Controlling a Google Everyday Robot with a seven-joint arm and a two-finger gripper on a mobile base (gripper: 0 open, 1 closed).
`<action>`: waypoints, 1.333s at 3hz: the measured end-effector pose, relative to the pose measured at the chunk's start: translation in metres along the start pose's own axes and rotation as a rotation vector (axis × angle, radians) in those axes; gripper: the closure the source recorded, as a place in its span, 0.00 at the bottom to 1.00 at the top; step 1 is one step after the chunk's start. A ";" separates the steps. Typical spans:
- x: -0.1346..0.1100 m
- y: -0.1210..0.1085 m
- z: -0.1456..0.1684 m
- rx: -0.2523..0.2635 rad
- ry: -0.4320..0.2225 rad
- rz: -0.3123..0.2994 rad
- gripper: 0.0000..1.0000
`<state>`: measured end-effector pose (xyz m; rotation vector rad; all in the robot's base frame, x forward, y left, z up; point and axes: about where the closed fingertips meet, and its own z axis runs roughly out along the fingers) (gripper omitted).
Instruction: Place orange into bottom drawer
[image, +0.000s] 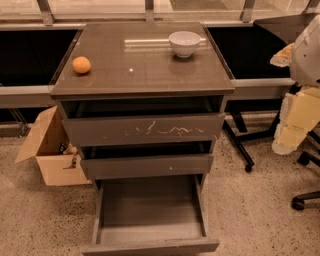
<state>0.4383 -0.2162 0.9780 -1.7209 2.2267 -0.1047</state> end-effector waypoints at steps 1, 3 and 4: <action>0.000 0.000 0.000 0.000 0.000 0.000 0.00; -0.047 -0.039 0.024 0.023 -0.141 -0.018 0.00; -0.095 -0.080 0.062 0.016 -0.310 -0.013 0.00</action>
Offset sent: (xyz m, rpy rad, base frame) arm 0.0375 0.0272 -0.0064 0.1169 -0.0473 0.0187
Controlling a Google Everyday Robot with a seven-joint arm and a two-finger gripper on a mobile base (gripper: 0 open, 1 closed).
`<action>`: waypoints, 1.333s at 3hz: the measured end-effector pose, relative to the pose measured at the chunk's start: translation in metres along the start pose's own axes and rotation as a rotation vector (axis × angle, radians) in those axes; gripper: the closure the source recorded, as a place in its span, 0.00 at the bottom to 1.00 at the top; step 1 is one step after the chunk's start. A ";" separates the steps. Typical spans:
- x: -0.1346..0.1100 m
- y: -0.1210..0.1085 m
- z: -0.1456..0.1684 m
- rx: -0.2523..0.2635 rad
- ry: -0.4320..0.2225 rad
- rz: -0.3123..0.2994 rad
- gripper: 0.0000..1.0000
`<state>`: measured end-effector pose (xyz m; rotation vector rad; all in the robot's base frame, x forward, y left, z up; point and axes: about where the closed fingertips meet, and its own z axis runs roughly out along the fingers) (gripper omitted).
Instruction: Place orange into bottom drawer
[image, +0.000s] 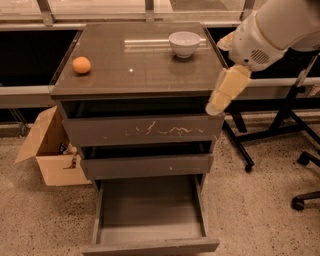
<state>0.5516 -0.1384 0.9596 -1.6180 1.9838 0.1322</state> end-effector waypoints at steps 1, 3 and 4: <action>-0.034 -0.024 0.050 -0.023 -0.201 0.058 0.00; -0.058 -0.050 0.082 -0.007 -0.290 0.034 0.00; -0.095 -0.078 0.117 -0.017 -0.379 -0.015 0.00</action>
Offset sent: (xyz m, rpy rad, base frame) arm 0.0346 0.0354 -0.0130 0.1640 -0.0107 0.0173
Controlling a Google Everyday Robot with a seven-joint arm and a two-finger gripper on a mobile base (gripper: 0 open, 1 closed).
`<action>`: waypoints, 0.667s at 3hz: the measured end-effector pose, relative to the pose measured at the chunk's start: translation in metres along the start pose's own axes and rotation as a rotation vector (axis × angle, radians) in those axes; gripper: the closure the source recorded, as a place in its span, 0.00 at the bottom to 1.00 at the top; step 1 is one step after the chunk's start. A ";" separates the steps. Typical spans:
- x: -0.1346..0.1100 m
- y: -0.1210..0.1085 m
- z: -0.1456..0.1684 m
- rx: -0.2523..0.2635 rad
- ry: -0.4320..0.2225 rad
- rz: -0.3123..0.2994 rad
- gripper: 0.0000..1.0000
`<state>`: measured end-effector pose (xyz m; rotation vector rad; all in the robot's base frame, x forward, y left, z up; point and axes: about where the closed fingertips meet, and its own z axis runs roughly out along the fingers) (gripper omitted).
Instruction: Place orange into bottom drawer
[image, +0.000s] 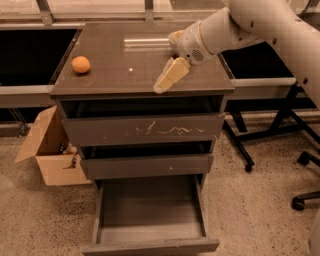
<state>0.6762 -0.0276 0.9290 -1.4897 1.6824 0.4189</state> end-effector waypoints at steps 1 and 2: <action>-0.048 -0.023 0.064 -0.041 -0.129 -0.030 0.00; -0.082 -0.026 0.095 -0.065 -0.209 -0.024 0.00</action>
Offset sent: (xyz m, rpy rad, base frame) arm 0.0713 0.1628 0.0251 0.2735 -0.0316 0.1549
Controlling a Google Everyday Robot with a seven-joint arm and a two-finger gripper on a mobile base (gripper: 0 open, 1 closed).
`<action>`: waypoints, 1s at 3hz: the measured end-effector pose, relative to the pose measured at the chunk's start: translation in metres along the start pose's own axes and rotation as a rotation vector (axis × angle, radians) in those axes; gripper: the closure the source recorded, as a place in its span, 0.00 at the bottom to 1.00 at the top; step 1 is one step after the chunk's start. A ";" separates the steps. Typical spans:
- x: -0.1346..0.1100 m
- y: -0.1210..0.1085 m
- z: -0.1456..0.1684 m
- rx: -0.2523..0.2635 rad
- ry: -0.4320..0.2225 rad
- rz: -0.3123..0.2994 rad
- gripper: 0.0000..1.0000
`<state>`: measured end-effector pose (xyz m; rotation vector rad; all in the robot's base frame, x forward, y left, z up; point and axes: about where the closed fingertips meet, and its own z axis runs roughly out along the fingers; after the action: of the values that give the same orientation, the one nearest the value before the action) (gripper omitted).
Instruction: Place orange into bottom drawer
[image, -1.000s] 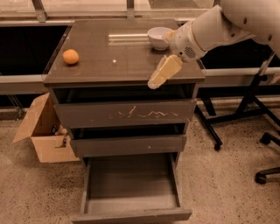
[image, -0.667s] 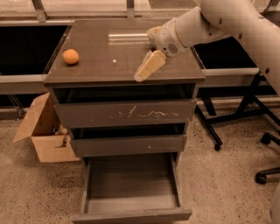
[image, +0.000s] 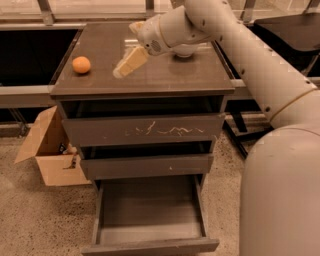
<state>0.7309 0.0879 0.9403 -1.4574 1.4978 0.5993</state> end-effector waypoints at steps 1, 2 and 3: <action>-0.003 -0.001 0.004 -0.002 -0.007 -0.001 0.00; -0.002 0.000 0.009 -0.013 -0.020 0.005 0.00; -0.003 -0.008 0.043 -0.041 -0.076 0.028 0.00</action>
Offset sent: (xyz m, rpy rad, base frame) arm 0.0070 0.0109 -0.0058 0.0434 0.0184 0.0245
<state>0.7503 0.1243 0.9263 -1.4308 1.4562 0.6990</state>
